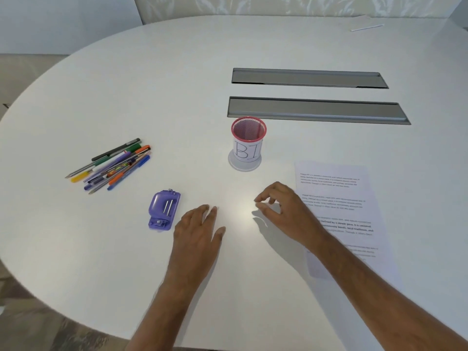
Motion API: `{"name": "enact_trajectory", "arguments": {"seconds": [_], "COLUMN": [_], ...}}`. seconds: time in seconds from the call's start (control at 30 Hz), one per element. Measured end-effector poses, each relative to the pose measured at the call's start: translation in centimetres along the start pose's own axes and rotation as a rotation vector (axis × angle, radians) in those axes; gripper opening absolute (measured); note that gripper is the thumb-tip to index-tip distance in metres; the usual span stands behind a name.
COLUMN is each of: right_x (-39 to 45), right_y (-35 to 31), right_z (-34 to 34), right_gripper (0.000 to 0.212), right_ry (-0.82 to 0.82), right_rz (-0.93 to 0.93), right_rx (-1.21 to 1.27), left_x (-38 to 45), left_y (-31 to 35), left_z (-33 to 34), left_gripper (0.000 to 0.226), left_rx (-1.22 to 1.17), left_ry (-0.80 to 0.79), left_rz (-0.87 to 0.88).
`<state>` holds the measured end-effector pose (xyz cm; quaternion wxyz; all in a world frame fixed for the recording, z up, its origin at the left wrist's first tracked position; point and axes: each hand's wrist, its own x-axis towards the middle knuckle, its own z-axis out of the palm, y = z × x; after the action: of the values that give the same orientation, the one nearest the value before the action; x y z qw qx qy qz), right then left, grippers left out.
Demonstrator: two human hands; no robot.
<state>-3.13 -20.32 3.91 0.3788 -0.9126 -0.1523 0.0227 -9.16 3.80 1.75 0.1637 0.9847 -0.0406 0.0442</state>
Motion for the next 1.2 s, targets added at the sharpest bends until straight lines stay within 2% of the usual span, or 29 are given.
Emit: {"name": "enact_trajectory", "arguments": {"seconds": [0.33,0.67,0.87,1.07,1.2], "right_x": [2.7,4.7,5.2,5.5,4.8], "right_y": [-2.9,-3.1,-3.8,-4.2,-4.1], "right_z": [5.4,7.4,7.3,6.6,6.4], "right_gripper": [0.004,0.005,0.009,0.016,0.014], "right_ry": [-0.078,-0.099,-0.14,-0.214,-0.163], "right_rz": [-0.018,-0.021,-0.096,-0.184,-0.322], "right_rx": [-0.026,-0.049,-0.074,-0.225,-0.336], "left_x": [0.2,0.2,0.4,0.6,0.7], "left_y": [-0.9,-2.2,-2.8,-3.2,-3.5], "left_z": [-0.2,-0.9,-1.1,-1.3,-1.4], "left_gripper": [0.046,0.042,0.041,0.04,0.04], "left_rx": [0.103,0.007,-0.024,-0.026,-0.032], "left_ry": [0.049,0.077,0.075,0.047,0.037], "left_rz": [0.13,0.176,0.196,0.206,0.23]}}
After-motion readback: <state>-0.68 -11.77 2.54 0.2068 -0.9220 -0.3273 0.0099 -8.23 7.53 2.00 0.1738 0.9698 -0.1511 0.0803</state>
